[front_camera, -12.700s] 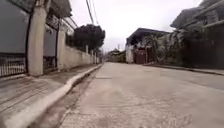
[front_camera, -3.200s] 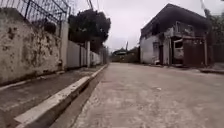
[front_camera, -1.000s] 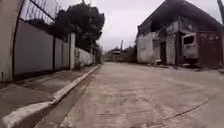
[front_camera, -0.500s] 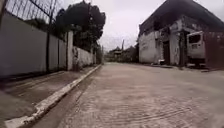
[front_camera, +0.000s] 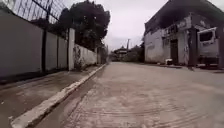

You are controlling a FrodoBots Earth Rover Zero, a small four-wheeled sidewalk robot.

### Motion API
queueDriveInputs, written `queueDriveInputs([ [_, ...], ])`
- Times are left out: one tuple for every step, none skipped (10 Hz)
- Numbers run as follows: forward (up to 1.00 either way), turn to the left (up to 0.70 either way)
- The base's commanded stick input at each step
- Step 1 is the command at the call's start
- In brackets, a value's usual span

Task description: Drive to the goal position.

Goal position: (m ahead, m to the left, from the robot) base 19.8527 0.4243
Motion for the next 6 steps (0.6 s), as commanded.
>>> queueDriveInputs([
  [1.0,0.0],
  [1.0,0.0],
  [1.0,0.0],
  [1.0,0.0],
  [1.0,0.0],
  [1.0,0.0],
])
